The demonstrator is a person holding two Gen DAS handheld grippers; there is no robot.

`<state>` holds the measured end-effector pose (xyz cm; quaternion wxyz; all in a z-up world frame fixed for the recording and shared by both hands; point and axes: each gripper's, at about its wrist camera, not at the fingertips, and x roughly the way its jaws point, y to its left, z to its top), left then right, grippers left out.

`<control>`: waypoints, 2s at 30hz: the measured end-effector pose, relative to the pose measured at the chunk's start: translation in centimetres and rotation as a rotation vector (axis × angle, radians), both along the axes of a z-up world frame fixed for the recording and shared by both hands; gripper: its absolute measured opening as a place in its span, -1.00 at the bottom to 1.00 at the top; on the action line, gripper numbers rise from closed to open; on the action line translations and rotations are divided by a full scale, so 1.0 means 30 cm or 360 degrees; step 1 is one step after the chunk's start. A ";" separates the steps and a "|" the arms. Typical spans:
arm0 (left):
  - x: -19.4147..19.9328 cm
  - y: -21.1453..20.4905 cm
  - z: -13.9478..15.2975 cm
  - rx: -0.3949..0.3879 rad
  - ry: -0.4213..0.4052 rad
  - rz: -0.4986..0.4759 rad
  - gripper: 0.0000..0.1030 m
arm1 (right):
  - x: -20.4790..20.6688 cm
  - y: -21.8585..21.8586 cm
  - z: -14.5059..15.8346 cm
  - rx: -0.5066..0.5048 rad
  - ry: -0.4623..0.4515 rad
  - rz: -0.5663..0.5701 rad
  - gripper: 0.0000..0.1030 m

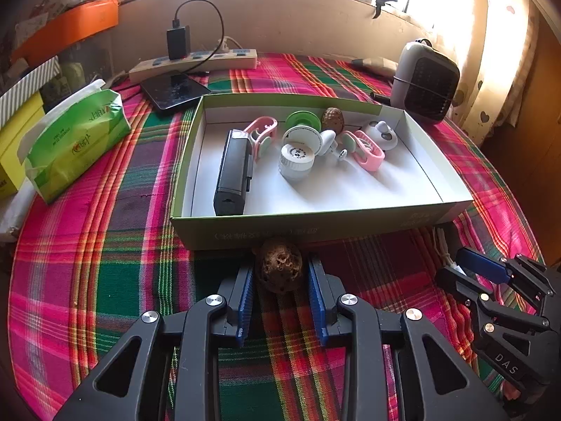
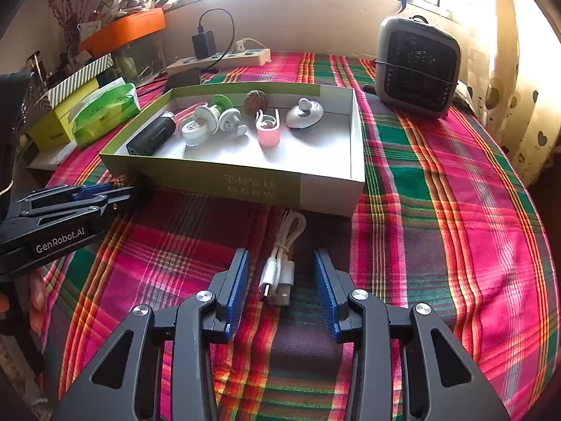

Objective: Organize objects
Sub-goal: 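Close the left tool on the walnut while the right tool closes on the USB cable, then lift the walnut over the box with the left tool while the right tool carries the cable there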

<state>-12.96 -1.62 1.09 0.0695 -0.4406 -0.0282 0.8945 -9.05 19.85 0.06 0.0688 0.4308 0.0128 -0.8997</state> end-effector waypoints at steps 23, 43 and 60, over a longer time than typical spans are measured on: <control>0.018 0.034 0.006 -0.0029 0.0010 -0.0028 -0.49 | 0.007 0.021 0.003 -0.0058 0.0003 -0.0001 -0.62; 0.052 0.078 0.055 -0.0042 0.0065 -0.0095 -0.49 | 0.026 0.010 0.051 -0.0147 0.0063 0.0062 -0.62; -0.006 0.102 0.150 -0.0014 0.0153 -0.0124 -0.49 | -0.035 0.025 0.144 -0.0171 0.0159 0.0070 -0.62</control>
